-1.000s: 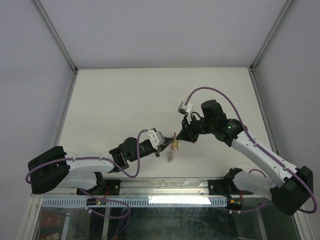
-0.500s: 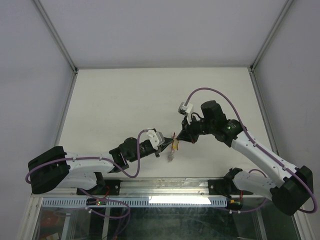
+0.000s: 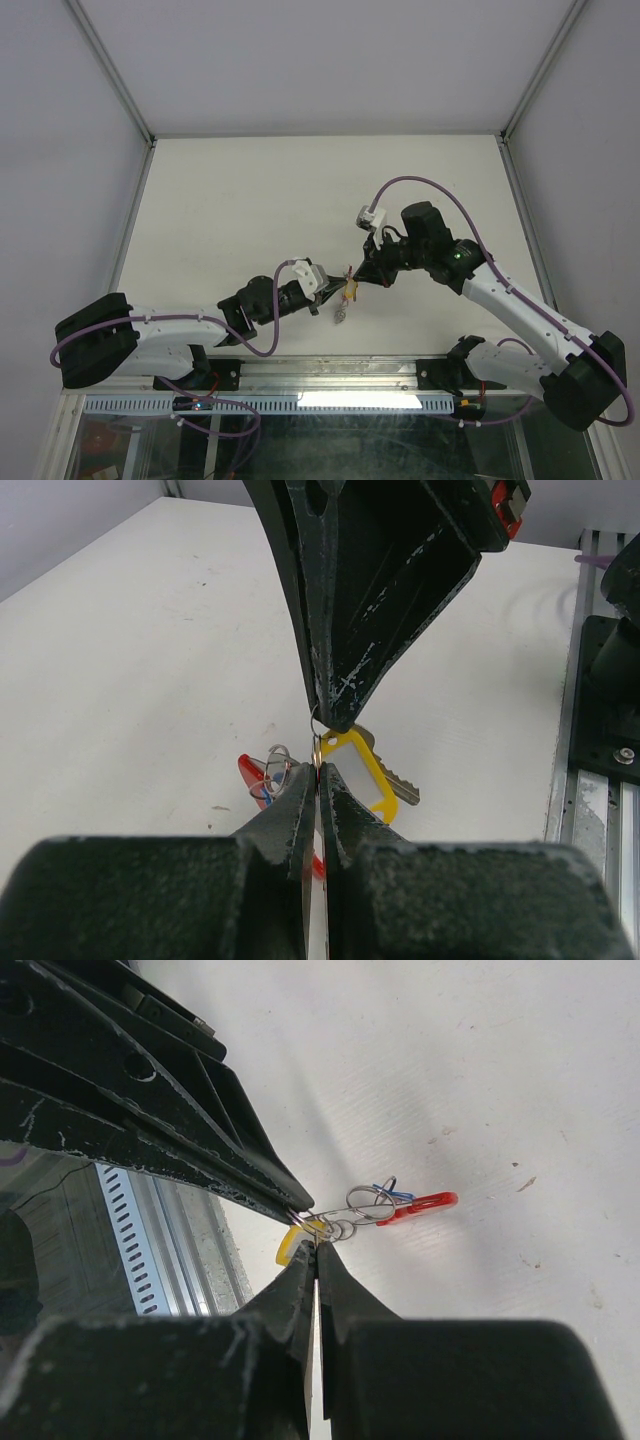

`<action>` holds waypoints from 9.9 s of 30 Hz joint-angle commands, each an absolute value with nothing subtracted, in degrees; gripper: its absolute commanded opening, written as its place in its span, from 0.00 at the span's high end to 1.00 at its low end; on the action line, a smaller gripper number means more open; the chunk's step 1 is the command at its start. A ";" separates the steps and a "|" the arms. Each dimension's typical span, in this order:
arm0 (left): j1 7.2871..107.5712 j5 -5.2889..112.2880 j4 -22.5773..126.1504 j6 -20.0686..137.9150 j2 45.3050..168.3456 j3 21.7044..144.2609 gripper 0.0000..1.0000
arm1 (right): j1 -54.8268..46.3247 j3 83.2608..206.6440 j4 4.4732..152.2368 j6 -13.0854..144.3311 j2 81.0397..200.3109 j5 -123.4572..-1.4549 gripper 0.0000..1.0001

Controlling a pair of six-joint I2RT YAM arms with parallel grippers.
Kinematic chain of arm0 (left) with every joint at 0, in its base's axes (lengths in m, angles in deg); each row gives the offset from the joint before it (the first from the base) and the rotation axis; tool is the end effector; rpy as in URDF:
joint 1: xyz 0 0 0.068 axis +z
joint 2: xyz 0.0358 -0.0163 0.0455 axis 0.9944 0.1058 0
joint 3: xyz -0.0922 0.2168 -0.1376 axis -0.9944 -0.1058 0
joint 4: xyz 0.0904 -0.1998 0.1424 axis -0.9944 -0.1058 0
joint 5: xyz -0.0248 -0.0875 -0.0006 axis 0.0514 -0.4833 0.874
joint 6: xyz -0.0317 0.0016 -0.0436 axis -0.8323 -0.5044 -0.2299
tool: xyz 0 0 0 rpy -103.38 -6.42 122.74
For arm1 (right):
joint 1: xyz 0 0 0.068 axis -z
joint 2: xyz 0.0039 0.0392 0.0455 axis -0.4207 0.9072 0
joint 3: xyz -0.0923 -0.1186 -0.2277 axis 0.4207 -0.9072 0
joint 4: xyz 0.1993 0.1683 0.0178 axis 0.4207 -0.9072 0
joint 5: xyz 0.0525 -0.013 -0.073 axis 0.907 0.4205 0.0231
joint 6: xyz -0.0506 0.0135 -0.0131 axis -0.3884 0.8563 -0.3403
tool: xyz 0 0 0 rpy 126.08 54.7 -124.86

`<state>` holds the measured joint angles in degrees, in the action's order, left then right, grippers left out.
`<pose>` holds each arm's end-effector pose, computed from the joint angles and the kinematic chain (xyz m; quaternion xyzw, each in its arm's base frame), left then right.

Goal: Put the keys on the keyring

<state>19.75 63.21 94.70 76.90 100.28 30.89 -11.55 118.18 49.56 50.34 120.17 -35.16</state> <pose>0.1057 -0.2164 0.2078 0.4146 0.6008 -0.3221 0.6029 0.1649 0.1472 0.2846 -0.4464 0.7551 0.3606 0.3170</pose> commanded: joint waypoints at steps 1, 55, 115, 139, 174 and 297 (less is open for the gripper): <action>19.35 63.78 96.75 76.29 98.24 30.74 1.00 | -11.16 119.59 51.14 49.49 119.35 -36.88 1.00; 19.42 62.81 91.17 77.43 94.88 32.17 0.77 | -11.78 122.83 48.03 43.15 120.85 -30.63 1.00; 19.42 64.88 88.88 79.64 100.04 35.51 1.00 | -12.13 128.04 42.73 44.07 122.62 -56.26 0.75; 19.42 68.56 92.41 72.04 101.25 35.86 1.00 | -12.13 103.51 71.24 70.47 107.38 -37.79 0.42; 19.55 68.80 92.76 72.43 100.33 35.16 1.00 | -12.17 108.70 64.07 64.36 111.74 -41.60 1.00; 31.55 77.69 81.91 80.83 98.28 40.88 1.00 | -12.13 107.01 64.71 61.14 100.64 -68.79 0.59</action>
<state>31.16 79.69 78.24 80.11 94.86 39.72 -12.34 104.34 62.81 60.90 101.81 -65.26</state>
